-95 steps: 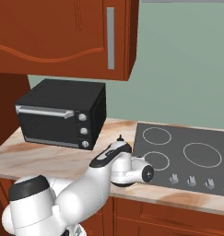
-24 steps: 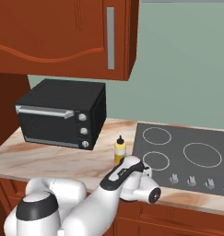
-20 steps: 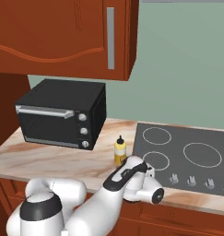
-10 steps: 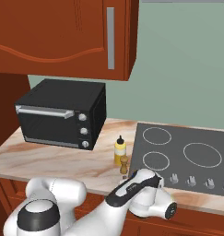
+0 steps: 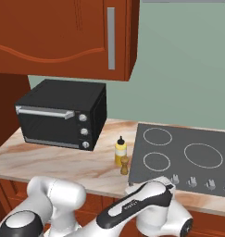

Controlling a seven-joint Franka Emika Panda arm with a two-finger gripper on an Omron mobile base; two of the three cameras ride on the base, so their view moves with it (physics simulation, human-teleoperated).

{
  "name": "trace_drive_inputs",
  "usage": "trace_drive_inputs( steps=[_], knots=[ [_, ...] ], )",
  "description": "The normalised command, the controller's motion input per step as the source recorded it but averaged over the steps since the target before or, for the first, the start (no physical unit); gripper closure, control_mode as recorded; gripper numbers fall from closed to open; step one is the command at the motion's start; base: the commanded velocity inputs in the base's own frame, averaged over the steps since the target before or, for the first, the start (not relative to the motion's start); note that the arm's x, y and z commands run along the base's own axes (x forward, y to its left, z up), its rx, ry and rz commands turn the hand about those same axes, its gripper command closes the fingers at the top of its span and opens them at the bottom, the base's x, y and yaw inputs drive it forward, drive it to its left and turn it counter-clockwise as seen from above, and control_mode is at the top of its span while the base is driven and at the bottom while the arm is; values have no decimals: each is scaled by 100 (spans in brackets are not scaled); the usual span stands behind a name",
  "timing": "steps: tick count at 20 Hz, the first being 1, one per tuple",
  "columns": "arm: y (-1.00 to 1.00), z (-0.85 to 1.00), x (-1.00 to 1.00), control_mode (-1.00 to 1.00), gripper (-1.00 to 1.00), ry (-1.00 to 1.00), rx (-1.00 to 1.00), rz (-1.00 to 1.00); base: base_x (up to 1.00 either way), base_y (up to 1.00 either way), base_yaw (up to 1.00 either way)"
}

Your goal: Take 2 condiments from the cabinet and move them on the counter near the stove.Make sure the condiments are lined up with each other, next to each other.

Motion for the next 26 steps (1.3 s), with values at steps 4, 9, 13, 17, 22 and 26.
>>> trace_drive_inputs(
  steps=[4, 9, 13, 17, 22, 26],
  knots=[
    [-2, 68, -36, -100, -100, -2, 3, 0, 0, 0, 0],
    [0, 70, -22, -100, -100, 0, 3, 0, 0, 0, 0],
    [22, 77, -10, -100, -100, 0, 0, -2, 0, 0, 0],
    [35, 78, -15, -100, -100, 1, 0, -4, 0, 0, 0],
    [55, 67, -3, -100, -100, 11, 0, -8, 0, 0, 0],
    [73, 51, 0, -100, -100, 19, 0, -11, 0, 0, 0]
  ],
)
